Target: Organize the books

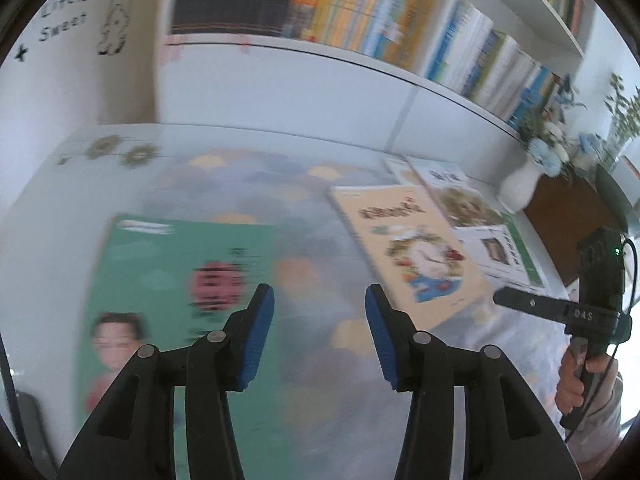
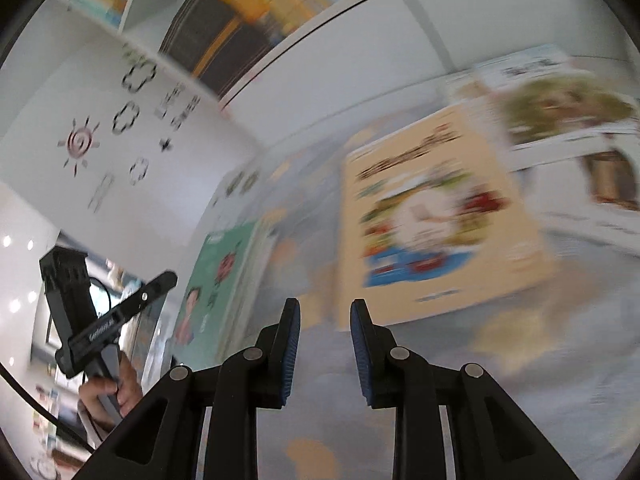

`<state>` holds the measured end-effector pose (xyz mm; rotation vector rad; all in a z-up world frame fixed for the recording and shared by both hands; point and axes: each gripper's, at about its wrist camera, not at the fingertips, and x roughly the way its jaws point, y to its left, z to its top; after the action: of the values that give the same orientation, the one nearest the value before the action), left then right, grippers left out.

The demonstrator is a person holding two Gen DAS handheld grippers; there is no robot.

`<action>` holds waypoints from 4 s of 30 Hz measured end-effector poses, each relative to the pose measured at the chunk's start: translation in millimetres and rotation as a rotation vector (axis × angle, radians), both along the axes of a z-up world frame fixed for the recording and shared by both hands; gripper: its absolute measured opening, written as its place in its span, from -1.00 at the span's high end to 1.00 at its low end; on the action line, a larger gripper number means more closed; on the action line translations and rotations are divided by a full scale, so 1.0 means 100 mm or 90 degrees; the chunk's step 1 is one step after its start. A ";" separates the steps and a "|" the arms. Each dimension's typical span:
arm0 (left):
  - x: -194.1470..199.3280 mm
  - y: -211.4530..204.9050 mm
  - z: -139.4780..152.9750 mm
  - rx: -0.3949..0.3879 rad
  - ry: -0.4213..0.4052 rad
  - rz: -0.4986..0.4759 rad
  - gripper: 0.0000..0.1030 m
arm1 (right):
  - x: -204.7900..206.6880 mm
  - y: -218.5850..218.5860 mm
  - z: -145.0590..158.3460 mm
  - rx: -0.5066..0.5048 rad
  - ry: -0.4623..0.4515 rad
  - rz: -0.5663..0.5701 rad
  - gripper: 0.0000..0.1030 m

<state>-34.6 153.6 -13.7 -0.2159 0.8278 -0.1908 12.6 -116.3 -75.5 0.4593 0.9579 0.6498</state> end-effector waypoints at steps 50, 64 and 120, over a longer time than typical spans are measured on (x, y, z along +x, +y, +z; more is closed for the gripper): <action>-0.27 -1.01 -0.82 0.013 0.149 -0.137 0.11 | -0.32 -0.25 -0.44 -0.150 0.054 0.106 0.26; -1.09 -1.07 -0.64 -0.068 0.147 -0.231 0.11 | 0.83 0.46 -0.06 -0.148 0.012 0.097 0.26; -0.97 -1.18 -0.44 0.065 0.088 -0.241 0.12 | -0.03 -0.68 -0.20 -0.097 0.031 0.060 0.25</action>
<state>-131.4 35.5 -58.2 0.0265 1.0101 -0.4907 9.9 -184.2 -95.4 0.2974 1.0721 0.6474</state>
